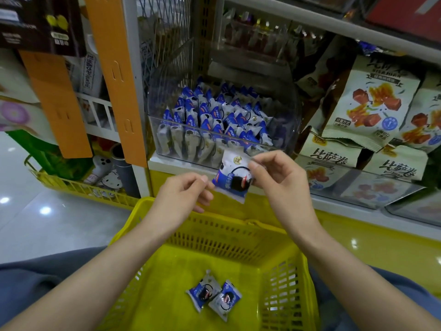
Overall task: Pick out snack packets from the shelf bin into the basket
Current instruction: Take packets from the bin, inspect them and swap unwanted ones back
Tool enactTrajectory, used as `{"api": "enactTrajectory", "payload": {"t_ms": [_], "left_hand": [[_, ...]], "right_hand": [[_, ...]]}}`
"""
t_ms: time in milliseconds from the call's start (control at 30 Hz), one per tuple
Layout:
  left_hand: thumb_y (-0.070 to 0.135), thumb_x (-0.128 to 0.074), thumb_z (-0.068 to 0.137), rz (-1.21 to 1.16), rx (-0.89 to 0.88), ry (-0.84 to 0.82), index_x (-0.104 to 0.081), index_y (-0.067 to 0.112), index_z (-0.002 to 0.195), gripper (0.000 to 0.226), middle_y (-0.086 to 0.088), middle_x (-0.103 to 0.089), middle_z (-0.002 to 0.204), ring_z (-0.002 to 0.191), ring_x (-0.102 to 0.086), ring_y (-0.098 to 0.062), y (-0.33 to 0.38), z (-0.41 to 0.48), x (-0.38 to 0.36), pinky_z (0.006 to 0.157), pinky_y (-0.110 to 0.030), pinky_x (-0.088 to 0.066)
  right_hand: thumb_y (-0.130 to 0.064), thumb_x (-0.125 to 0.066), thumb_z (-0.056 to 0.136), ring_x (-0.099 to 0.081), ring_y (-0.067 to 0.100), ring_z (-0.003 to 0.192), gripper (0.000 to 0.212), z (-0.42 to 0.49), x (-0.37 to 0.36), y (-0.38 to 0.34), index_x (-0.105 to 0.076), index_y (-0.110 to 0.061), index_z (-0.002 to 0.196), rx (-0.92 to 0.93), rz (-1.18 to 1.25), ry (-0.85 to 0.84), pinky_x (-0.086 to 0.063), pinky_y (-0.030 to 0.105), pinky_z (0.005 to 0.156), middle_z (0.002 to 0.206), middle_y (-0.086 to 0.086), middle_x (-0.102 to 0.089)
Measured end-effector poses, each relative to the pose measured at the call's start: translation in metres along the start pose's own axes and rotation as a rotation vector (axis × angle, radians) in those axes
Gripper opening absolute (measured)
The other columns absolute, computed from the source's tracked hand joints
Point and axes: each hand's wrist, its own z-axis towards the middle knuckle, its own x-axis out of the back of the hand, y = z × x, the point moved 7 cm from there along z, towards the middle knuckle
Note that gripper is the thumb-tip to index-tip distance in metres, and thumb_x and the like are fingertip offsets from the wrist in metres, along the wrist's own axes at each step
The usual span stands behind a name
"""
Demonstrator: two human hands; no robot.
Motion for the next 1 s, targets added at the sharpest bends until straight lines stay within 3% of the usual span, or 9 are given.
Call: {"api": "enactTrajectory", "payload": {"t_ms": [100, 167, 300, 433, 567, 667, 767, 833, 1000], "left_hand": [[0.038, -0.028, 0.099, -0.148, 0.204, -0.095, -0.065, 0.012, 0.092, 0.046, -0.008, -0.070, 0.091, 0.087, -0.064, -0.022, -0.008, -0.001, -0.007, 0.079, -0.033, -0.051], [0.045, -0.030, 0.096, -0.312, 0.267, -0.146, -0.064, 0.010, 0.103, 0.050, -0.012, -0.071, 0.099, 0.093, -0.065, -0.026, -0.009, -0.002, -0.011, 0.082, -0.036, -0.052], [0.026, -0.050, 0.092, -0.442, 0.158, -0.154, -0.063, 0.006, 0.113, 0.032, -0.012, -0.070, 0.106, 0.102, -0.065, -0.028, -0.002, -0.002, -0.009, 0.086, -0.033, -0.055], [0.014, -0.057, 0.089, -0.264, 0.059, 0.002, -0.061, 0.018, 0.115, 0.027, 0.002, -0.072, 0.103, 0.096, -0.067, -0.014, 0.001, 0.000, 0.005, 0.084, -0.033, -0.052], [0.010, -0.056, 0.089, -0.239, -0.014, -0.015, -0.059, 0.021, 0.115, 0.028, 0.004, -0.070, 0.108, 0.098, -0.066, -0.011, 0.006, -0.003, 0.000, 0.082, -0.027, -0.053], [0.006, -0.055, 0.089, -0.236, -0.081, -0.096, -0.059, 0.023, 0.115, 0.031, 0.006, -0.070, 0.107, 0.098, -0.066, -0.007, 0.011, -0.005, -0.007, 0.079, -0.019, -0.054], [0.007, -0.062, 0.085, 0.089, -0.246, 0.047, -0.052, 0.022, 0.125, 0.044, 0.017, -0.060, 0.112, 0.101, -0.058, -0.001, 0.016, -0.005, 0.001, 0.080, -0.011, -0.046], [0.016, -0.069, 0.079, 0.319, -0.351, 0.141, -0.047, 0.028, 0.126, 0.053, 0.019, -0.052, 0.114, 0.105, -0.050, -0.001, 0.019, -0.008, 0.002, 0.085, -0.015, -0.040], [0.023, -0.071, 0.078, 0.463, -0.459, 0.099, -0.056, 0.029, 0.108, 0.035, 0.025, -0.050, 0.101, 0.096, -0.046, 0.013, 0.017, -0.009, -0.003, 0.077, 0.000, -0.033]], "right_hand": [[-0.009, -0.064, 0.083, -0.063, 0.004, 0.086, 0.015, -0.006, -0.008, -0.014, -0.065, -0.024, 0.084, 0.143, -0.093, -0.086, -0.052, 0.022, 0.080, 0.089, -0.008, -0.066], [-0.008, -0.067, 0.080, -0.061, 0.002, 0.094, 0.016, -0.012, -0.015, -0.021, -0.068, -0.022, 0.088, 0.266, -0.235, -0.154, -0.049, 0.016, 0.085, 0.096, -0.010, -0.064], [-0.015, -0.069, 0.079, -0.053, 0.000, 0.109, 0.014, -0.018, -0.027, -0.022, -0.072, -0.017, 0.092, 0.361, -0.431, -0.265, -0.042, 0.015, 0.096, 0.106, -0.010, -0.058], [-0.029, -0.064, 0.081, -0.052, -0.005, 0.104, 0.015, -0.017, -0.034, -0.009, -0.066, -0.028, 0.096, 0.215, -0.437, -0.329, -0.042, 0.011, 0.090, 0.105, -0.018, -0.055], [-0.024, -0.059, 0.087, -0.061, 0.003, 0.089, 0.015, -0.010, -0.026, 0.021, -0.049, -0.028, 0.097, -0.193, -0.091, -0.172, -0.052, 0.018, 0.078, 0.095, -0.009, -0.060], [-0.027, -0.050, 0.093, -0.066, 0.014, 0.093, 0.023, -0.019, -0.039, 0.040, -0.058, -0.014, 0.109, -0.493, 0.193, -0.310, -0.054, 0.024, 0.078, 0.104, 0.003, -0.069], [-0.022, -0.049, 0.094, -0.067, 0.022, 0.096, 0.028, -0.020, -0.045, 0.039, -0.061, -0.005, 0.113, -0.512, 0.350, -0.333, -0.056, 0.029, 0.081, 0.105, 0.011, -0.070], [-0.019, -0.050, 0.094, -0.068, 0.021, 0.095, 0.026, -0.021, -0.047, 0.041, -0.059, -0.005, 0.113, -0.537, 0.436, -0.302, -0.057, 0.029, 0.080, 0.106, 0.011, -0.070], [-0.020, -0.050, 0.094, -0.067, 0.020, 0.100, 0.032, -0.023, -0.051, 0.044, -0.052, -0.007, 0.123, -0.555, 0.498, -0.313, -0.057, 0.029, 0.080, 0.111, 0.009, -0.069]]}}
